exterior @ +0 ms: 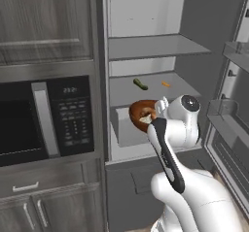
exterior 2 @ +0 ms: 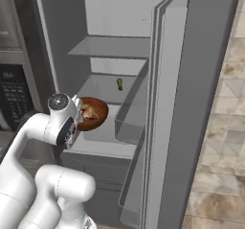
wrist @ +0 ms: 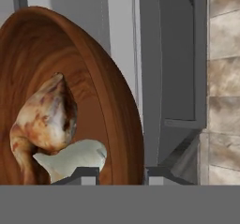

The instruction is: Pick the chicken drumstick and garlic from their plates and place them in the bowl. Then put the bowl in the fridge.

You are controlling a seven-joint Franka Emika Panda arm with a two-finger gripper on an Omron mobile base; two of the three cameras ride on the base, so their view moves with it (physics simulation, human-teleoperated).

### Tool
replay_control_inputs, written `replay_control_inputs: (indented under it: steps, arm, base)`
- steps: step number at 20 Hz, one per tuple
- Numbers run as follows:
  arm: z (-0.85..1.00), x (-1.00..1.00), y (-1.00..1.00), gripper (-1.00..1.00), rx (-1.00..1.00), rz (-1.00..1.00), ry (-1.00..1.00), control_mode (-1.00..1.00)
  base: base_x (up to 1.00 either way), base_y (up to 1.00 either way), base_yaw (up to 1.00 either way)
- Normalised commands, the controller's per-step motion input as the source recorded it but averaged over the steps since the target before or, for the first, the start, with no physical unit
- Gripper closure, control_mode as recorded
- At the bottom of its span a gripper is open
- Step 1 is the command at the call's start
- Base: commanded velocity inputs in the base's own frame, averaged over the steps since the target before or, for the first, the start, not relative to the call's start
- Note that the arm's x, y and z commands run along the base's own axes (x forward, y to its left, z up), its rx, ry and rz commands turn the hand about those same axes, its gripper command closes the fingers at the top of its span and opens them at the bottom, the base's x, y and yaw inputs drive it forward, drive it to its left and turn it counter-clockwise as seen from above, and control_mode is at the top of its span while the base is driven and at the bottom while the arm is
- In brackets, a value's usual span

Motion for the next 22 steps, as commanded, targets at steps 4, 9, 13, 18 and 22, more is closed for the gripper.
replay_control_inputs:
  steps: [4, 9, 13, 18, 22]
  arm:
    - [0.00, 0.00, 0.00, 1.00, 0.00, 0.00, 0.00, 1.00]
    - [0.00, 0.00, 0.00, 1.00, 0.00, 0.00, 0.00, 1.00]
    - [0.00, 0.00, 0.00, 1.00, 0.00, 0.00, 0.00, 1.00]
    - [0.00, 0.00, 0.00, 1.00, 0.00, 0.00, 0.00, 1.00]
    - [0.00, 0.00, 0.00, 1.00, 0.00, 0.00, 0.00, 1.00]
  base:
    - [0.44, -0.11, 0.00]
    - [0.41, -0.12, 0.00]
    - [0.05, -0.05, 0.00]
    - [0.00, 0.00, 0.00]
    - [0.00, 0.00, 0.00]
